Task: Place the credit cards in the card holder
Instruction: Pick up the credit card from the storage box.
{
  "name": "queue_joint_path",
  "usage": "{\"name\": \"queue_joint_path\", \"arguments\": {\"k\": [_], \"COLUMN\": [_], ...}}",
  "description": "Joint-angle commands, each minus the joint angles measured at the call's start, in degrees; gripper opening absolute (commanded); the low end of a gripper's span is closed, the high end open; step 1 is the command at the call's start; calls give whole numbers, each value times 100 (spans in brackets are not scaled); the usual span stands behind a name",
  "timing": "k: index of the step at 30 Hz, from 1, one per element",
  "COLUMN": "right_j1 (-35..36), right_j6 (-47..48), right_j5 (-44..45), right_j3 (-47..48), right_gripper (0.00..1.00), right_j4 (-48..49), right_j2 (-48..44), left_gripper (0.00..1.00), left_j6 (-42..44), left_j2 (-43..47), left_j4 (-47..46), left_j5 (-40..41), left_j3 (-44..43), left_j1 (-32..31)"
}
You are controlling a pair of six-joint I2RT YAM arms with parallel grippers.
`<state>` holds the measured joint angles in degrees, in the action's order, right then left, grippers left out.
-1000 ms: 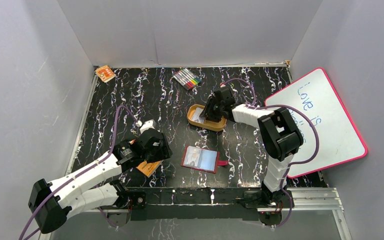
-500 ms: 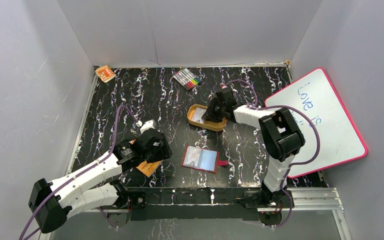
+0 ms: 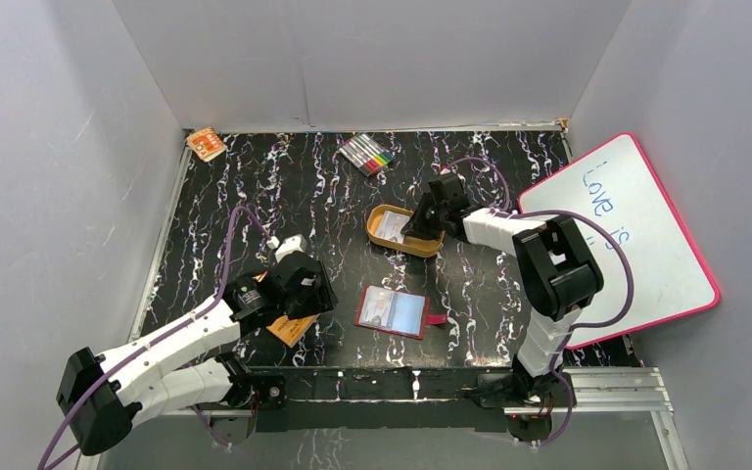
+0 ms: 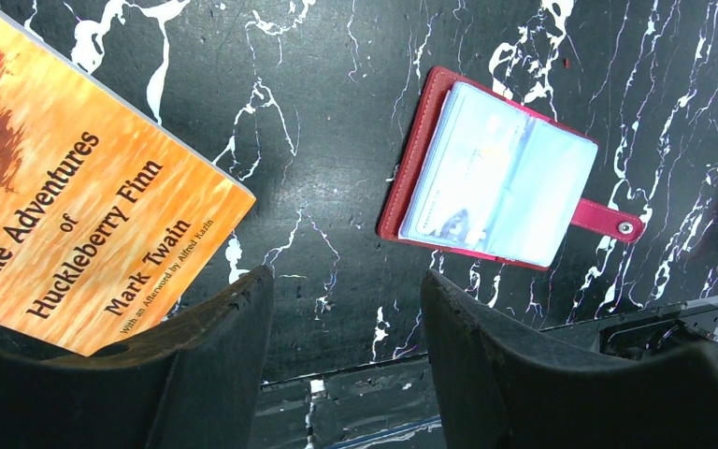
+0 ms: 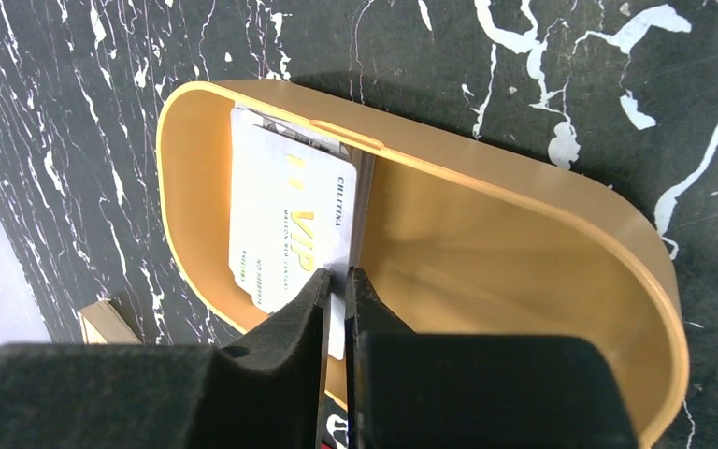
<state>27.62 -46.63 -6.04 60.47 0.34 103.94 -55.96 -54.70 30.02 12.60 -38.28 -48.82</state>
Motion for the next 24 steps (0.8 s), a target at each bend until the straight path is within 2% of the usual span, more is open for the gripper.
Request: {"name": "queue_joint_path", "arguments": {"k": [1, 5, 7, 14, 24], "right_j1": [-35, -41, -60, -125, -196], "right_j6": [41, 20, -27, -356, -1027], "right_j5": [25, 33, 20, -127, -482], "right_j3": [-124, -156, -178, -267, 80], "right_gripper": [13, 7, 0, 0, 0], "right_j4": [57, 31, 15, -25, -1108], "right_j2": [-245, -348, -422, -882, -1699], "left_gripper": [56, 57, 56, 56, 56], "left_j6": [-12, 11, 25, 73, 125], "left_j2": [20, 12, 12, 20, -2], "left_j4": [20, 14, 14, 55, 40], "left_j5": [3, 14, 27, 91, 169], "left_j3": [-2, -29, -36, -103, -227], "left_j1": [30, 30, 30, 25, 29]}}
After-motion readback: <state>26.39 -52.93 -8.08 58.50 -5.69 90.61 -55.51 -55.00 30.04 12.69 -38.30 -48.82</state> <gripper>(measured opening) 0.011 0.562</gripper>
